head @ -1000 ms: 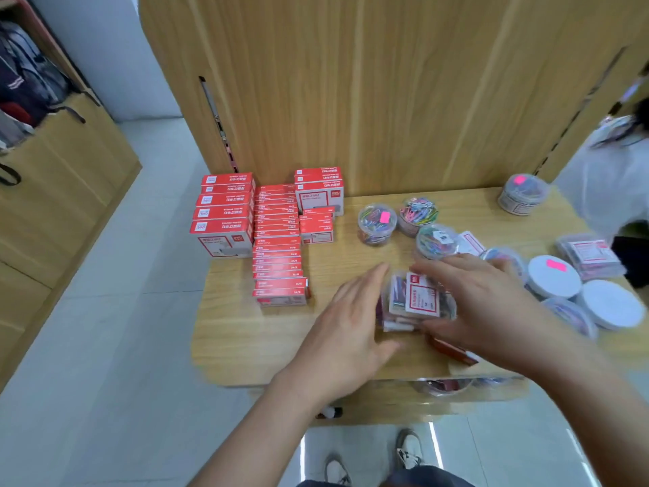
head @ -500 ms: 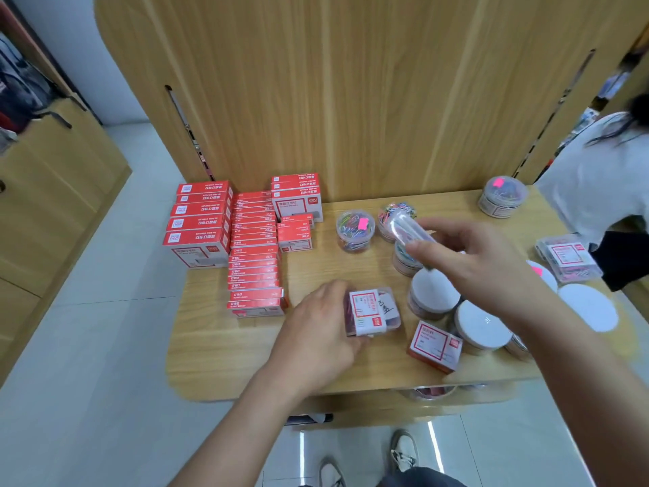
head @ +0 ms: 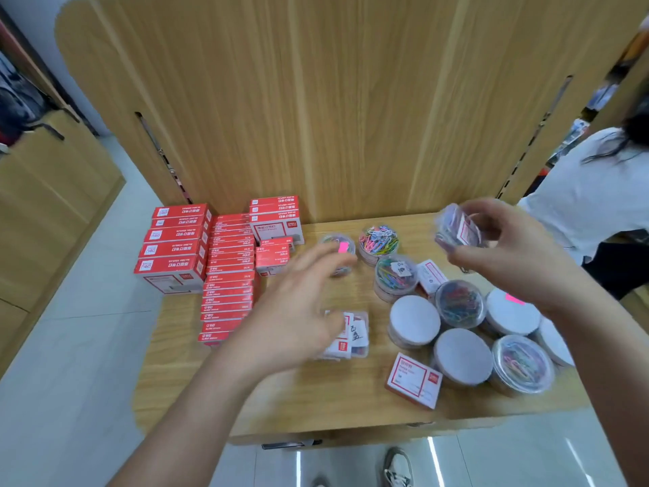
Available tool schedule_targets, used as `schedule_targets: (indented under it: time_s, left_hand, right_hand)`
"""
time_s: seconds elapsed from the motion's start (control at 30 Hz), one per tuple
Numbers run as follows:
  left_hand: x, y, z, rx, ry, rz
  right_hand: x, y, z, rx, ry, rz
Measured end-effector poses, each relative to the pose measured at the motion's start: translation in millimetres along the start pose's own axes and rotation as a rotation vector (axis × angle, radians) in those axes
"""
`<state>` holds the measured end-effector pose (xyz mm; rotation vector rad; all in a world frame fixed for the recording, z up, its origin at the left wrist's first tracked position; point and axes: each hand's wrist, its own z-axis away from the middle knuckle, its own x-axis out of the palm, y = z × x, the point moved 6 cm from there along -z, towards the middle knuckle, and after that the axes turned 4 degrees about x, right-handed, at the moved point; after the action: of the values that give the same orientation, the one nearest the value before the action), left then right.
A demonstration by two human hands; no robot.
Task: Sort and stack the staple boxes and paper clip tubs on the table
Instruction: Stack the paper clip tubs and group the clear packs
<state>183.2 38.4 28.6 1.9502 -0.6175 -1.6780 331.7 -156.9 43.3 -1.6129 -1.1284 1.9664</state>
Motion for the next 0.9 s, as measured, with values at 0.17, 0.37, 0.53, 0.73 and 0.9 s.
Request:
schedule_targets:
  time_s: [0.17, 0.37, 0.53, 0.73, 0.9]
  left_hand:
    - [14.6, -7.4, -77.9, 0.066, -0.079, -0.36]
    - [57.9, -9.1, -120.4, 0.088, -0.446, -0.604]
    - [56.8, 7.0, -126.3, 0.106, -0.413, -0.44]
    - [88.6, 61.5, -138.2, 0.288, -0.438, -0.54]
    - [108.1, 54.8, -148.7, 0.273, -0.533, -0.745]
  right_hand:
    - [5.5, 5.8, -35.0, -0.049, 0.005, 0.33]
    - [21.1, 20.3, -64.4, -0.036, -0.074, 0.564]
    - [24.8, 27.1, -75.3, -0.158, -0.031, 0.649]
    - [21.6, 35.1, -81.6, -0.213, -0.098, 0.542]
    - [-47.9, 43.4, -71.1, -0.247, 0.077, 0.333]
